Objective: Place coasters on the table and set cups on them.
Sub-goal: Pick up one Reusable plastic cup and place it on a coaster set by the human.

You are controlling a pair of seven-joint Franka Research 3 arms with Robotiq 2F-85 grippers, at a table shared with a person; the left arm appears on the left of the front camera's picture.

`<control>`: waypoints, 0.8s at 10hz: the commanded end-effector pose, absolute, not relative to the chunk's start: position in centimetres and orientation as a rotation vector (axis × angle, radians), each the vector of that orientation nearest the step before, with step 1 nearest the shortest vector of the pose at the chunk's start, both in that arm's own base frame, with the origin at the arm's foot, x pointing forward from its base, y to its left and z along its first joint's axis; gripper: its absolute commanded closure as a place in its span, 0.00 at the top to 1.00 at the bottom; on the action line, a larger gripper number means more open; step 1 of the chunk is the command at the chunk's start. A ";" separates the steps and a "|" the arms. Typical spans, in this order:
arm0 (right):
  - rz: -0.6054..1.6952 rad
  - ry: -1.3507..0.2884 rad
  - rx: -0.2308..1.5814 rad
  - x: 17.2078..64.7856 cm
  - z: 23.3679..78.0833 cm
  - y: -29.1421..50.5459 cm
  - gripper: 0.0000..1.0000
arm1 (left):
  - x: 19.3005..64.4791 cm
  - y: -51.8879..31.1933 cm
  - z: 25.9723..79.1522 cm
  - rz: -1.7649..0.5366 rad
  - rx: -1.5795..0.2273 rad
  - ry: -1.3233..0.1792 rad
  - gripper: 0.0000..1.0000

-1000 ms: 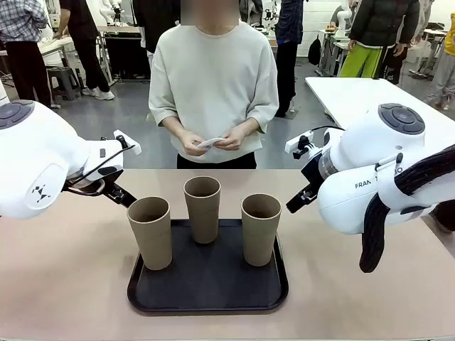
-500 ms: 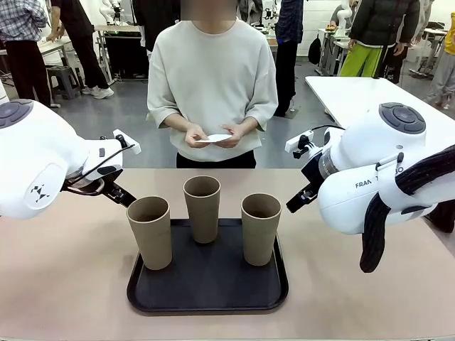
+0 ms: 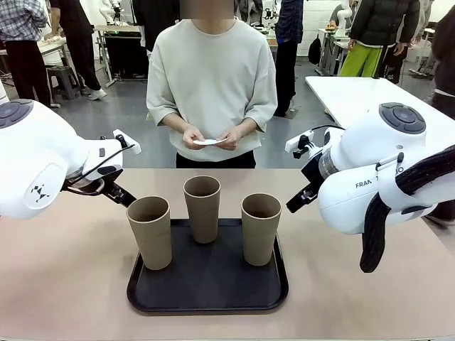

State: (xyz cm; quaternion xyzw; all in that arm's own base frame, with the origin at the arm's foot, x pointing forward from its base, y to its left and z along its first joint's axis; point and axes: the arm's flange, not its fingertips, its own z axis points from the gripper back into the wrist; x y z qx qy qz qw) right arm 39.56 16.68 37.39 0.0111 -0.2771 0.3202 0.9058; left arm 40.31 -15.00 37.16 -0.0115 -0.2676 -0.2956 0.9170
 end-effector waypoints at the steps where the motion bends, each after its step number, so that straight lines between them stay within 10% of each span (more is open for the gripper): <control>1: 0.661 -0.572 0.023 39.6 37.4 16.7 1.00 | 40.3 -15.0 37.2 -0.608 -0.023 -0.551 1.00; 8: 0.613 -0.386 -0.012 36.9 47.5 14.7 1.00 | 36.9 -12.0 47.9 -0.596 -0.088 -0.479 1.00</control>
